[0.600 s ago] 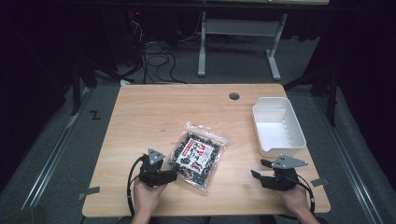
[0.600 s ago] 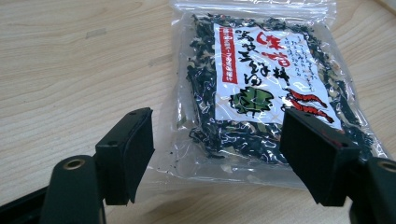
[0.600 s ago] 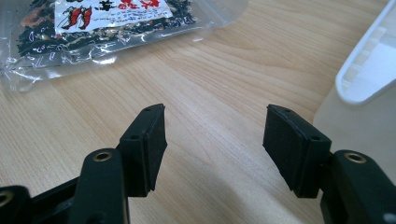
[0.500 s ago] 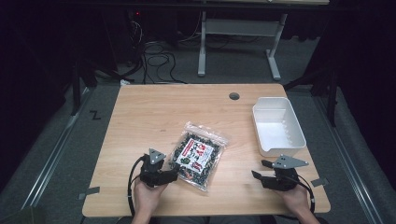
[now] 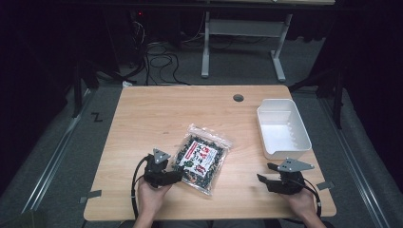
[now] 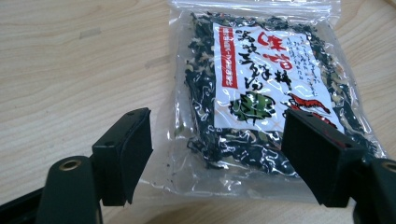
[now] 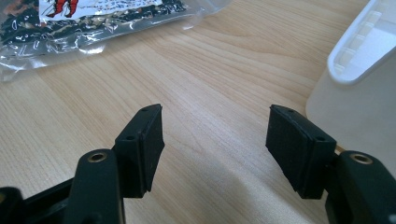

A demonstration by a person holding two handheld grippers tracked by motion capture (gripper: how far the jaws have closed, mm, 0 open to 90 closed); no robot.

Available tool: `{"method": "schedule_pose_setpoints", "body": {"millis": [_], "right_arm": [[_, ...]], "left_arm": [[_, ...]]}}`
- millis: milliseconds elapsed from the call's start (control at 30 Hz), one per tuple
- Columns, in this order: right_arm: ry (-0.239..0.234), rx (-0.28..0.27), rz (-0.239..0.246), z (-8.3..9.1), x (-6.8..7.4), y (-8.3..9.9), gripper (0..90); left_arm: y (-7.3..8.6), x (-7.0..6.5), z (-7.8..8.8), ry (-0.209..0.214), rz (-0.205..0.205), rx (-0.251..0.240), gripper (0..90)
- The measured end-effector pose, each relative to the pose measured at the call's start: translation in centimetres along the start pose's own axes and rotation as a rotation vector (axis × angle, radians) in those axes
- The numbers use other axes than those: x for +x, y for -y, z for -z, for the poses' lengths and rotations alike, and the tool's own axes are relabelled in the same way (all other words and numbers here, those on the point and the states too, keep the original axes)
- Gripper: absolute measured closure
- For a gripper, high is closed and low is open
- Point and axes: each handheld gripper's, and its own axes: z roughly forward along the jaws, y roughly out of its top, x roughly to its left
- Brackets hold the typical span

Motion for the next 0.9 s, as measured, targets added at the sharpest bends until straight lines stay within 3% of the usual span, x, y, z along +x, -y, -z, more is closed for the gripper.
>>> {"method": "schedule_pose_setpoints", "body": {"millis": [267, 467, 600, 900], "right_arm": [[0.001, 0.001, -0.003, 0.0, -0.1, 0.1, 36.3], [0.025, -0.045, 0.049, 0.2, 0.2, 0.1, 37.4], [0.023, -0.015, 0.035, 0.1, 0.1, 0.1, 35.3], [0.002, 0.025, 0.002, -0.2, -0.2, 0.1, 30.8]], "left_arm": [[-0.9, 0.0, -0.6, -0.009, -0.025, 0.029, 24.9], [-1.5, 0.3, -1.6, -0.003, -0.007, 0.053, 25.3], [-1.6, 0.9, -2.6, -0.017, 0.012, 0.066, 25.6], [-1.6, 0.9, -3.4, -0.003, 0.002, 0.083, 28.0]]}}
